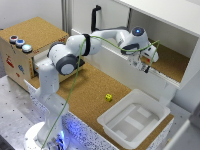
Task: Pick up the pink block
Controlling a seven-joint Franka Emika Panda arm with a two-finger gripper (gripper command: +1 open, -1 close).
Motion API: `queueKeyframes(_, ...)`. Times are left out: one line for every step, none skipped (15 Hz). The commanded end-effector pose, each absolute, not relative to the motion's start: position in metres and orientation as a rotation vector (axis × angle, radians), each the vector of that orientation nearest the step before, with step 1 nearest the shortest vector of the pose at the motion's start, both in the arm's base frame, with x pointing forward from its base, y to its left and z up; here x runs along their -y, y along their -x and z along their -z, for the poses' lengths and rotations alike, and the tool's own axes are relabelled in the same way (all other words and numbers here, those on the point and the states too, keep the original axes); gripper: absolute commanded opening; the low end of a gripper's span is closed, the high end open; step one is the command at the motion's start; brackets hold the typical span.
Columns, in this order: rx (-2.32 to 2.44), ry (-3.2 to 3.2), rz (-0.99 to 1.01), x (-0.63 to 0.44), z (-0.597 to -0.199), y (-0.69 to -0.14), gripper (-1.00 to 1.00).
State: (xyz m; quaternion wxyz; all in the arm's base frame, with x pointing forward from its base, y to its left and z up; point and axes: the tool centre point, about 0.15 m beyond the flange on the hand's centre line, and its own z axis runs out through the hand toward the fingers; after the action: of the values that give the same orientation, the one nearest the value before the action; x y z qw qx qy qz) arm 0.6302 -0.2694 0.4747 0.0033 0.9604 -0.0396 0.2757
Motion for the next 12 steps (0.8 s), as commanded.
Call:
queueKeyframes(0.080,-3.097,-0.799,0.280,-0.467,-0.681,1.00)
queueKeyframes(0.087,-3.087,-0.803,0.280,-0.467,-0.686,1.00)
queueKeyframes(0.088,-3.076,-0.809,0.280,-0.467,-0.690,1.00)
queueKeyframes(0.098,-3.071,-0.803,0.280,-0.465,-0.695,1.00)
queueKeyframes(0.109,-3.067,-0.811,0.280,-0.465,-0.699,1.00)
queueKeyframes(0.097,-3.063,-0.806,0.279,-0.464,-0.703,1.00)
queueKeyframes(0.086,-3.057,-0.798,0.277,-0.463,-0.706,1.00)
queueKeyframes(0.076,-3.047,-0.796,0.274,-0.463,-0.710,1.00)
queueKeyframes(0.069,-3.043,-0.794,0.272,-0.463,-0.713,1.00)
queueKeyframes(0.068,-3.042,-0.797,0.271,-0.465,-0.715,1.00)
queueKeyframes(0.070,-3.035,-0.806,0.270,-0.466,-0.718,1.00)
queueKeyframes(0.071,-3.035,-0.806,0.268,-0.467,-0.721,1.00)
